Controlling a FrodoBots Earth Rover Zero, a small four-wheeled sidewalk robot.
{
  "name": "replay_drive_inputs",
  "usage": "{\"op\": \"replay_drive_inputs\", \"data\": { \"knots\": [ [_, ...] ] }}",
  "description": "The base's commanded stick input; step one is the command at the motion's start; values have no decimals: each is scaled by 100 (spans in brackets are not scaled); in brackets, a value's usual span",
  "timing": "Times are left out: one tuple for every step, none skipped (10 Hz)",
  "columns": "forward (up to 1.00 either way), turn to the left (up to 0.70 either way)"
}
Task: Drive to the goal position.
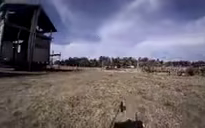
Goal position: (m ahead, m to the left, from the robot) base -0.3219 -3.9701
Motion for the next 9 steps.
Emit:
{"op": "replay_drive_inputs", "data": {
  "knots": [
    [0,45],
    [0,45],
    [0,45],
    [0,45],
    [0,45],
    [0,45],
    [0,45],
    [0,45],
    [0,45]
  ]
}}
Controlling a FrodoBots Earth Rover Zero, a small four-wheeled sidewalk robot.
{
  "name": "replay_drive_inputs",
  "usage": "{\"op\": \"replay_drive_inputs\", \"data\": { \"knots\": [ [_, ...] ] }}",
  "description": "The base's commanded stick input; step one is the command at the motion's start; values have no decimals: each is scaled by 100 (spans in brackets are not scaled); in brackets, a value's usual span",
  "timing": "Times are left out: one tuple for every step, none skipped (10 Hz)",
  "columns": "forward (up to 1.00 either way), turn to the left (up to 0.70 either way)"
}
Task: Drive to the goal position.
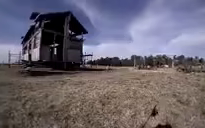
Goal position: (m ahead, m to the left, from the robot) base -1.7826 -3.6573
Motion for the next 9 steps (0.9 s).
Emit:
{"op": "replay_drive_inputs", "data": {
  "knots": [
    [0,45],
    [0,45],
    [0,45],
    [0,45],
    [0,45],
    [0,45],
    [0,45],
    [0,45],
    [0,45]
  ]
}}
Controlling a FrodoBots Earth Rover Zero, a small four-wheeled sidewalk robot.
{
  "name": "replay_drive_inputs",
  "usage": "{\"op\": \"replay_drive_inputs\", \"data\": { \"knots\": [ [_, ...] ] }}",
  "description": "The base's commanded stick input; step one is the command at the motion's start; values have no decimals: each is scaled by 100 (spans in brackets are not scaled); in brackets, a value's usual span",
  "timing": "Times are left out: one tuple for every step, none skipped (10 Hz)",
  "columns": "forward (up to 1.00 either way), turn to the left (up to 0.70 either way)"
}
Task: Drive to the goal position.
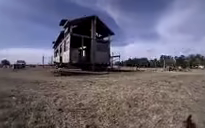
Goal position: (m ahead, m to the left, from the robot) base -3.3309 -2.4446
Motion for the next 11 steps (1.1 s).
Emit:
{"op": "replay_drive_inputs", "data": {
  "knots": [
    [0,45],
    [0,45],
    [0,45],
    [0,45],
    [0,45],
    [0,45],
    [0,45],
    [0,45],
    [0,45],
    [0,45],
    [0,45]
  ]
}}
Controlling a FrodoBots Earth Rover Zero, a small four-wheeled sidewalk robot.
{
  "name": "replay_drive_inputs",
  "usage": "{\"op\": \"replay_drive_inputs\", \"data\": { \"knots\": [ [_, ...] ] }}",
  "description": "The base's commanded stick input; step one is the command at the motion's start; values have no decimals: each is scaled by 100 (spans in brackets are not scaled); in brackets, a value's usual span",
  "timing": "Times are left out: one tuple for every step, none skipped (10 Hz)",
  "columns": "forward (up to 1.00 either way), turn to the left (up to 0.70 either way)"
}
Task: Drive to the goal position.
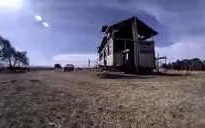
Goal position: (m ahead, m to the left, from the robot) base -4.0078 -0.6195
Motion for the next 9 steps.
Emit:
{"op": "replay_drive_inputs", "data": {
  "knots": [
    [0,45],
    [0,45],
    [0,45],
    [0,45],
    [0,45],
    [0,45],
    [0,45],
    [0,45],
    [0,45]
  ]
}}
